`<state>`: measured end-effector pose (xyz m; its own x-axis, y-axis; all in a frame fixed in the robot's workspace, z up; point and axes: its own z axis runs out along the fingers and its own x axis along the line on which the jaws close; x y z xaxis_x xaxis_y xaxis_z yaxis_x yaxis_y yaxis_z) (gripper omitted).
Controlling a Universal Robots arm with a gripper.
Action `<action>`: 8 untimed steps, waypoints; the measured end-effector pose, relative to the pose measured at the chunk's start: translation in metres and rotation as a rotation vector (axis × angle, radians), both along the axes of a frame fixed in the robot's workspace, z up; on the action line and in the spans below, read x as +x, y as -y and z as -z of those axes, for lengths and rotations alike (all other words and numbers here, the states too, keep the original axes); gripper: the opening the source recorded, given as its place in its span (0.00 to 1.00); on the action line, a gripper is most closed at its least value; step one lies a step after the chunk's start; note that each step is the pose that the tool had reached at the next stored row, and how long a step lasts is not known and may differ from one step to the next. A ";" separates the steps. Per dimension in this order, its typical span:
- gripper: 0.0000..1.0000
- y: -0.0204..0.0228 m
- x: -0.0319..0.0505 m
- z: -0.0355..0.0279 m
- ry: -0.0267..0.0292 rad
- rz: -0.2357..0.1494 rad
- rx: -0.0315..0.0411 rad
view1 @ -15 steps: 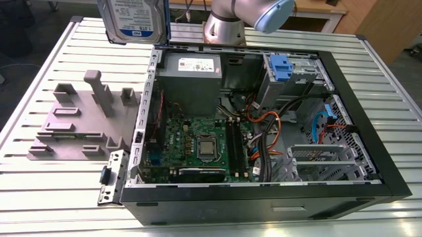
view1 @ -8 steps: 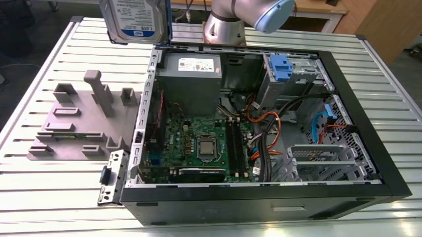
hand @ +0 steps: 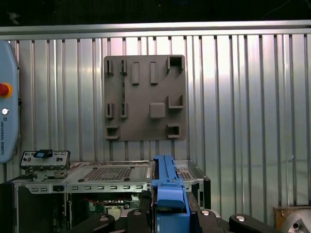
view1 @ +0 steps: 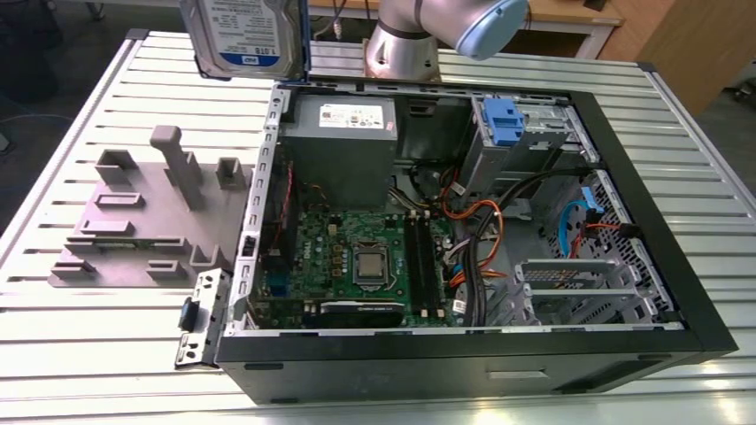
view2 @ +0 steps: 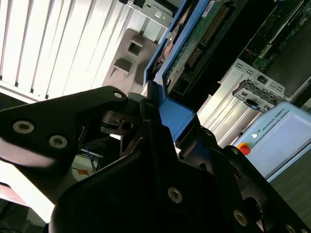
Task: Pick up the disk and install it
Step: 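Pick up the disk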
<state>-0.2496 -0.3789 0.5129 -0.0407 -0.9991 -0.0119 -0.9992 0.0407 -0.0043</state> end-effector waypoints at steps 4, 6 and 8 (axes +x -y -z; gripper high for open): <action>0.36 0.0000 0.0014 0.0000 0.0000 0.000 0.0000; 0.36 0.0000 0.0016 0.0000 0.0000 0.000 0.0000; 0.36 0.0000 0.0019 0.0000 0.0000 0.000 0.0001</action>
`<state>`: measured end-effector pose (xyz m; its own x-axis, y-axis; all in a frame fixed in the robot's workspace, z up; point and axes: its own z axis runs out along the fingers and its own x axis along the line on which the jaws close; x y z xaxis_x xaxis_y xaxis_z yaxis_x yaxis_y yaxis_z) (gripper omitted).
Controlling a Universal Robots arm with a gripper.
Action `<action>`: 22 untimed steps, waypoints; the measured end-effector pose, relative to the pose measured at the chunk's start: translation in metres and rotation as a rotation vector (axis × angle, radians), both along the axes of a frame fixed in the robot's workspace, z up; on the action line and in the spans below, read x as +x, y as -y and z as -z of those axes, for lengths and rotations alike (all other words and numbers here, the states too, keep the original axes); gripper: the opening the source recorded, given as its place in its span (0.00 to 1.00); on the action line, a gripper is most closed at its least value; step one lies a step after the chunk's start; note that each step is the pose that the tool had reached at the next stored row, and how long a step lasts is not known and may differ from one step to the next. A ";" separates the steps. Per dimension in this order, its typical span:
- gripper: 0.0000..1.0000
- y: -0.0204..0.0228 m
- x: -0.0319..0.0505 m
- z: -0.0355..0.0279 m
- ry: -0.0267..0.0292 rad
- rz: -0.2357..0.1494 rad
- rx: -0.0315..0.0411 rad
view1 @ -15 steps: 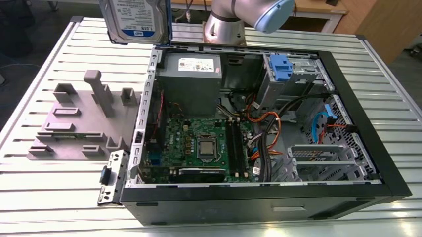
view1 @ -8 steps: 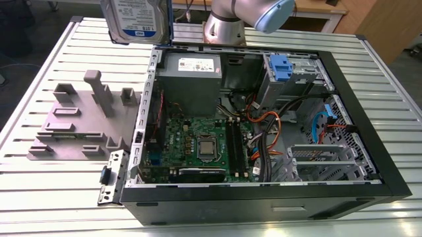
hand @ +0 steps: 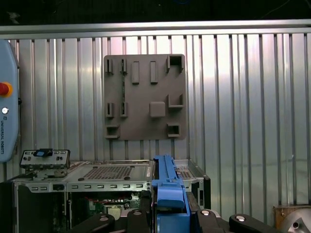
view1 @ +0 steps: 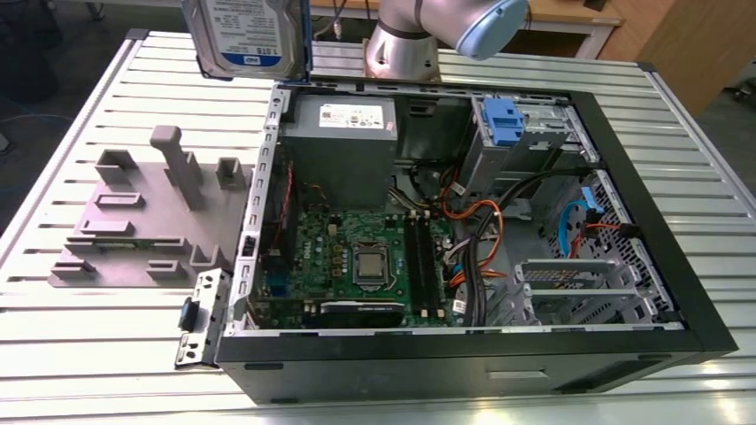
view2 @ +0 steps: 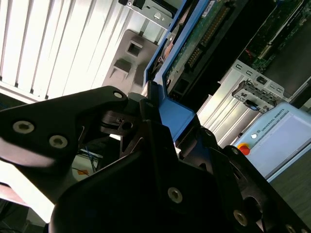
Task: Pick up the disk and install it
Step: 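Pick up the disk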
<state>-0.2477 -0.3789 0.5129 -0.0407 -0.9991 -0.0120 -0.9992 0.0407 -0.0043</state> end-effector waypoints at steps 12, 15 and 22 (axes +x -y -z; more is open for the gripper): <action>0.36 0.0000 0.0127 0.0000 0.0000 0.000 0.0000; 0.36 0.0002 0.0131 0.0001 0.0000 0.000 0.0000; 0.36 0.0093 0.0132 0.0005 -0.0001 0.000 0.0000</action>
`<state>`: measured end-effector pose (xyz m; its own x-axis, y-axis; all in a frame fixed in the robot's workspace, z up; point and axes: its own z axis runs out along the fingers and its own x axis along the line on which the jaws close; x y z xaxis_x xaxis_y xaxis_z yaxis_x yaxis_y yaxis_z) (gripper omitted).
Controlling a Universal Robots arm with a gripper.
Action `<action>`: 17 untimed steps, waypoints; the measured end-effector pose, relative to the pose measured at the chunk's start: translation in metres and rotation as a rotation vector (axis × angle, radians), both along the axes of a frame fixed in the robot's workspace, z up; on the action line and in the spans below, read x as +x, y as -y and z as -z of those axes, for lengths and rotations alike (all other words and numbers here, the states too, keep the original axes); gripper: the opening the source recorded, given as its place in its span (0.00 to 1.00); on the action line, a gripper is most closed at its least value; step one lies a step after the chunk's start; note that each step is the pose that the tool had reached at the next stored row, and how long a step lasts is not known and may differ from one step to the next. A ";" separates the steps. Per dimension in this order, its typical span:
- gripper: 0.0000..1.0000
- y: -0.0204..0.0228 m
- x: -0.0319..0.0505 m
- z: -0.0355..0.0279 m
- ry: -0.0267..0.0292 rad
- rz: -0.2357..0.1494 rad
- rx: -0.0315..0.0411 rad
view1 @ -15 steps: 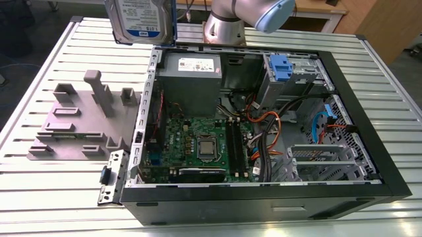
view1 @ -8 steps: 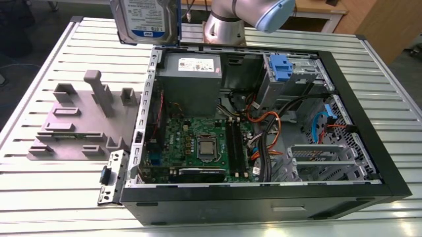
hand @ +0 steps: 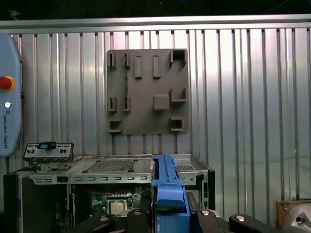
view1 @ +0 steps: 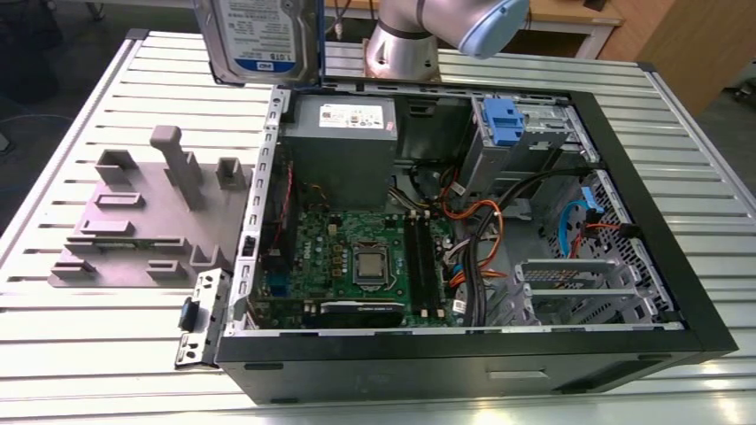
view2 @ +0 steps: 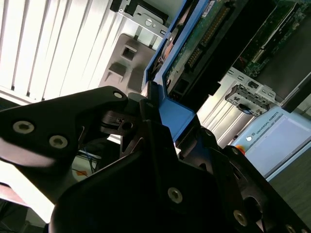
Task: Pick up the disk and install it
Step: 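Pick up the disk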
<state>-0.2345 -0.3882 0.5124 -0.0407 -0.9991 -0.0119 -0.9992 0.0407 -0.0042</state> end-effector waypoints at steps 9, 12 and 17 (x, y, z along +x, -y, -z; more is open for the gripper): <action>0.36 0.0165 0.0021 0.0005 0.0003 0.000 0.0002; 0.36 0.0172 0.0077 0.0007 0.0000 0.000 0.0000; 0.36 0.0199 0.0127 0.0009 0.0001 0.000 -0.0017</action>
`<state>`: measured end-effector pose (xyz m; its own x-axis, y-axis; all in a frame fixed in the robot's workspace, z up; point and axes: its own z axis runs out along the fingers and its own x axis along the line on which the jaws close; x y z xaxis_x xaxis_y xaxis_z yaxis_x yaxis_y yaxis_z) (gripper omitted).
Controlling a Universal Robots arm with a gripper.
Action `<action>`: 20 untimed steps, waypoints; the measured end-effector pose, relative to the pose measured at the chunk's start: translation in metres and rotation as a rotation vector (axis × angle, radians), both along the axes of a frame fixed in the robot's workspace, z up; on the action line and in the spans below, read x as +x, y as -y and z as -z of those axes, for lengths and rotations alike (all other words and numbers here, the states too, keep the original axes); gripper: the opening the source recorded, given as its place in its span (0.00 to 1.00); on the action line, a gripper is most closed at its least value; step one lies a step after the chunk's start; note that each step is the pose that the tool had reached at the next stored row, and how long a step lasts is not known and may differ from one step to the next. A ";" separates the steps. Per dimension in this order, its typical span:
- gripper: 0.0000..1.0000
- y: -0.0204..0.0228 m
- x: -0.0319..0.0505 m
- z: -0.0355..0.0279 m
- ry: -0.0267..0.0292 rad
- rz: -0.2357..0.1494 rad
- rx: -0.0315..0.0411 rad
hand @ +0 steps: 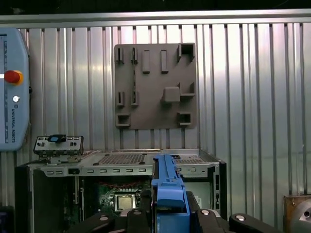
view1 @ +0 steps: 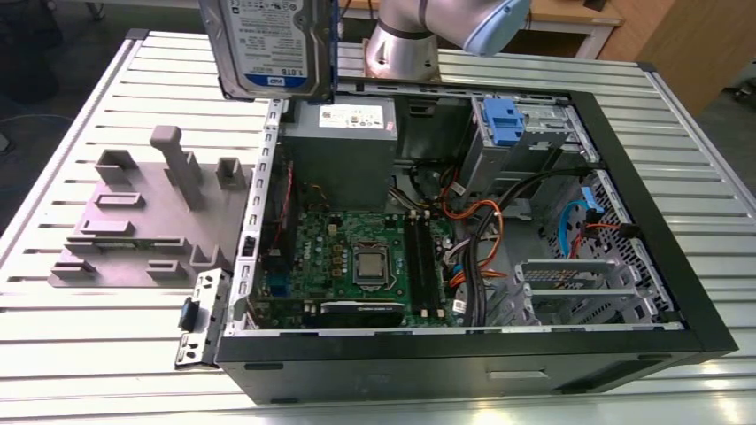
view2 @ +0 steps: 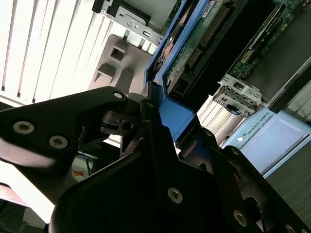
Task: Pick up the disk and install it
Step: 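Pick up the disk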
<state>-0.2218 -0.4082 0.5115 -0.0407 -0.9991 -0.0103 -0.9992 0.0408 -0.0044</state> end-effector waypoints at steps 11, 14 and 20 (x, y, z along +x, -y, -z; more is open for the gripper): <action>0.36 0.0216 0.0063 0.0004 0.0000 0.000 -0.0062; 0.36 0.0219 0.0171 0.0004 -0.0001 0.000 -0.0063; 0.36 0.0219 0.0408 0.0006 0.0000 0.000 -0.0062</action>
<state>-0.1810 -0.4301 0.5109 -0.0407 -0.9992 -0.0040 -0.9992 0.0407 -0.0046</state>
